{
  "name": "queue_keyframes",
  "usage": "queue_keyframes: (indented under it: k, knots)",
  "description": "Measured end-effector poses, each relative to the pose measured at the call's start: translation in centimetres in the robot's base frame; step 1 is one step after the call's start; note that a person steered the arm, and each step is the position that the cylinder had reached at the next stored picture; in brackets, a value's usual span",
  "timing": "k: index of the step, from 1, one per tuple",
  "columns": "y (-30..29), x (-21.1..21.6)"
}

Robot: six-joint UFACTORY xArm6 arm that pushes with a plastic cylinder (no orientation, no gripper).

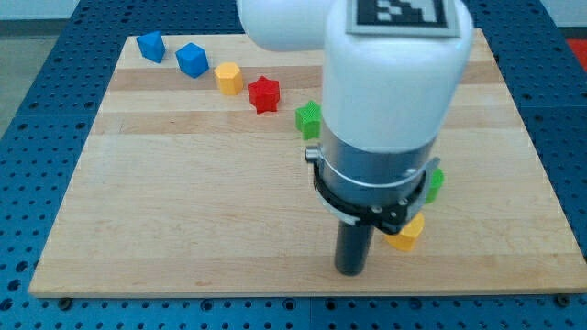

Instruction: Move the yellow heart diagonally to the green circle

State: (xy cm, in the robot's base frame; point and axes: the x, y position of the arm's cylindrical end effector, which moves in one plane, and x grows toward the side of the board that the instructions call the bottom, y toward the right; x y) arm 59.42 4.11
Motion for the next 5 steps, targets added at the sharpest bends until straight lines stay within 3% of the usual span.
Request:
queue_keyframes:
  k: [2, 5]
  knots:
    - [1.0, -2.3]
    - [9.6, -2.4]
